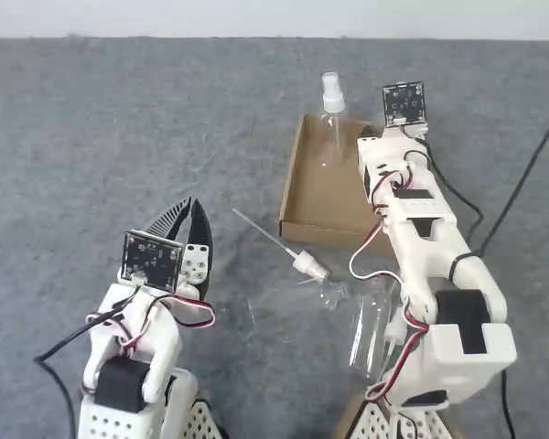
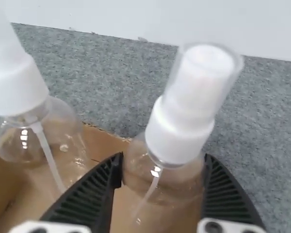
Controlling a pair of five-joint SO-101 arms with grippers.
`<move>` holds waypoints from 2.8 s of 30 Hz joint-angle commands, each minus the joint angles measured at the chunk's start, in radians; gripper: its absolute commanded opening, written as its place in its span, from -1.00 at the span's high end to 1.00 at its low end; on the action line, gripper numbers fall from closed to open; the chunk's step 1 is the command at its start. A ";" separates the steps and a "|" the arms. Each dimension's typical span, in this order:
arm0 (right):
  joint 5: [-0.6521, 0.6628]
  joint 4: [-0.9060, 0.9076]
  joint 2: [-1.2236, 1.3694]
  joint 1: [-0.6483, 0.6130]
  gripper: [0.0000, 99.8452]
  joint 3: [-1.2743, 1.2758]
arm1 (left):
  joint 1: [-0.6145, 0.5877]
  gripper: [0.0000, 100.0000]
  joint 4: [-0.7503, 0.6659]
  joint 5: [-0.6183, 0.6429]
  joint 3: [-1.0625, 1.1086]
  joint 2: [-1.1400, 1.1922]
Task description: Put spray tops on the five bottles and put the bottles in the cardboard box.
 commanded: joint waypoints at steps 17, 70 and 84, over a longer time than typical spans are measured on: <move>0.021 0.007 -0.031 -0.008 0.43 -0.015 | -0.008 0.98 -0.026 0.003 -0.005 0.018; 0.420 1.550 -0.823 0.460 0.43 -0.052 | 0.130 0.75 0.299 -0.173 -0.598 0.847; 0.155 1.557 -0.825 0.065 0.43 0.183 | 0.173 0.69 0.446 -0.109 -0.733 1.046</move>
